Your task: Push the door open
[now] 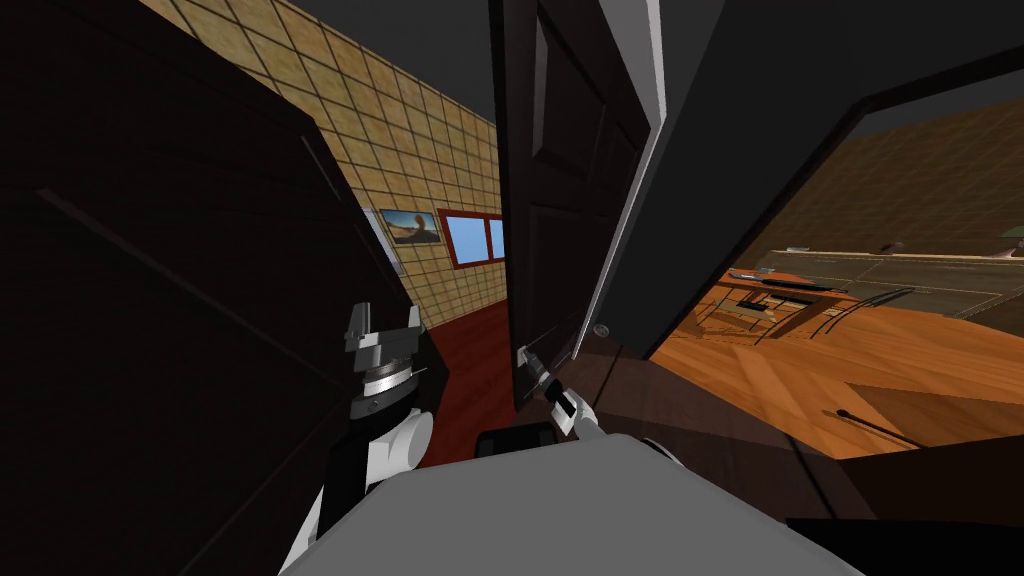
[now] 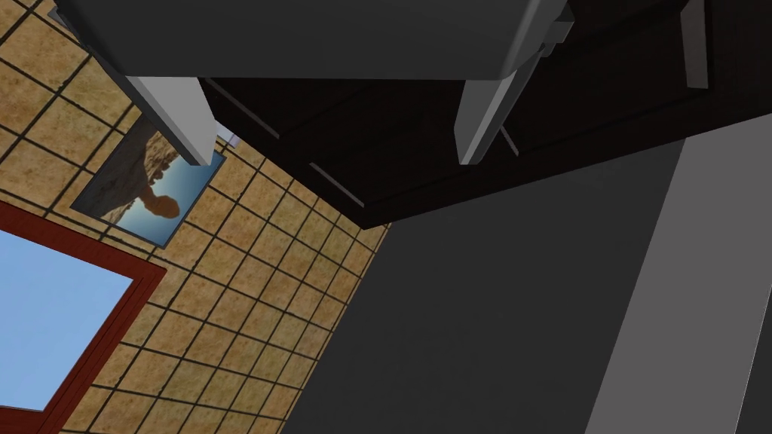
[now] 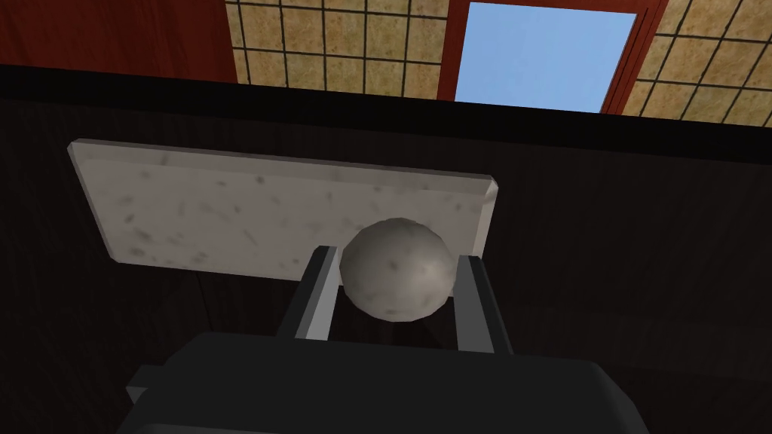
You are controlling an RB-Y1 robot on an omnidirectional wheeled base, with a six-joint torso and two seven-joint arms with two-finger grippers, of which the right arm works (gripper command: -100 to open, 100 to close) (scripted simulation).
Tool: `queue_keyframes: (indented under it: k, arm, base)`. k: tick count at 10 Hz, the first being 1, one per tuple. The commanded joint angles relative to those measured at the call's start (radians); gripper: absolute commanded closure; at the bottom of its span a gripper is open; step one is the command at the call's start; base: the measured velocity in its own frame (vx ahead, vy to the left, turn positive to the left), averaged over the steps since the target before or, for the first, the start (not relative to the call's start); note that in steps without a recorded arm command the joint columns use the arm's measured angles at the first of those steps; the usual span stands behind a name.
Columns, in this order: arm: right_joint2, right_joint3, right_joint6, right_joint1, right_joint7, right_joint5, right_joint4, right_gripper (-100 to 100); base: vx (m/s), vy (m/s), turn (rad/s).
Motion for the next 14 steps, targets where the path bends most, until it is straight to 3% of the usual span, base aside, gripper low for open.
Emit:
queue_keyframes:
  k: [1,6,7,11,14]
  arm:
    - [-0.009,-0.026,-0.018,-0.023,0.020,-0.016,0.023,100]
    - [-0.014,-0.066,-0.008,-0.021,0.060,-0.045,0.027,100]
    - [-0.014,-0.065,-0.028,-0.038,0.059,-0.047,0.057,-100]
    - [-0.010,-0.060,-0.025,-0.038,0.046,-0.046,0.053,-100]
    - [0.009,-0.054,-0.023,-0.038,0.032,-0.046,0.049,-100]
  base:
    - [0.165,0.118,-0.020]
    - [0.156,0.095,-0.060]
    - [-0.086,0.016,-0.032]
    - [-0.208,-0.023,-0.022]
    - [-0.210,-0.030,-0.027]
